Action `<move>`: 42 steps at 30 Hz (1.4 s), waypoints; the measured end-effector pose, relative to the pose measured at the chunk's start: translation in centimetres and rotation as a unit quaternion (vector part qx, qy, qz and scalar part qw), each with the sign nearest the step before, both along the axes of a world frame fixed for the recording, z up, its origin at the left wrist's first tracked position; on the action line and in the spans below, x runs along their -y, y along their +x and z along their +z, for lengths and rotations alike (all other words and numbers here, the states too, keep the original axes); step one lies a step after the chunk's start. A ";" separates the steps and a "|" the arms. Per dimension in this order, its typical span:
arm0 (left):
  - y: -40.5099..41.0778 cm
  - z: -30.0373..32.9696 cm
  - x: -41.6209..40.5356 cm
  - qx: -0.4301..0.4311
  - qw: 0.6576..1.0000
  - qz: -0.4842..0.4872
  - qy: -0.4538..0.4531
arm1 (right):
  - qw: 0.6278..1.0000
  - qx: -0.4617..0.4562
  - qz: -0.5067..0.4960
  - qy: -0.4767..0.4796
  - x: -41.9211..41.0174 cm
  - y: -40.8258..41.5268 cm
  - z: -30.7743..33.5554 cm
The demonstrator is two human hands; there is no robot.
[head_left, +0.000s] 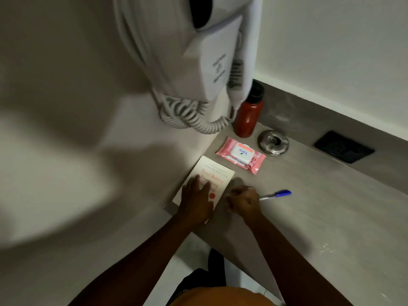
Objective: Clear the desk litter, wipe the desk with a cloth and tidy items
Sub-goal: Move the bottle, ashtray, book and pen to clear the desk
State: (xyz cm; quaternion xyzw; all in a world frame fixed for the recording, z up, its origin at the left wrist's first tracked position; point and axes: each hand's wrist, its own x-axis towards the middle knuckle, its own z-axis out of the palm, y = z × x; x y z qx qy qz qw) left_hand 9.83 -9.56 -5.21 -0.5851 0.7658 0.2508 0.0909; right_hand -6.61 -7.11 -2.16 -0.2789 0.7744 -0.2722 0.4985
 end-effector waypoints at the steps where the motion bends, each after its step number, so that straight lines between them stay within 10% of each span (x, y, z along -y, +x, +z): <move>1: -0.7 0.3 -0.3 -0.029 0.999 -0.016 -0.021 | 0.996 -0.063 0.040 -0.053 -0.6 -1.7 0.5; 7: -8.1 1.1 -2.3 -0.157 0.973 -0.122 -0.115 | 0.913 -0.368 0.174 -0.003 -3.0 -11.8 1.6; 17: -12.8 1.6 -1.6 0.025 0.968 -0.208 -0.140 | 0.893 -0.349 0.281 0.033 -1.9 -14.2 -1.1; 26: -12.2 2.9 -2.1 0.042 0.980 -0.160 -0.106 | 0.738 -0.484 0.461 -0.094 -0.9 -14.8 1.0; 34: -3.5 3.2 -0.1 -0.028 0.992 0.080 -0.092 | 0.708 -0.378 0.554 -0.220 7.8 -6.0 2.5; 42: 1.7 0.7 -2.1 0.042 0.990 0.125 -0.053 | 0.569 -0.435 0.659 -0.227 9.9 1.4 -0.5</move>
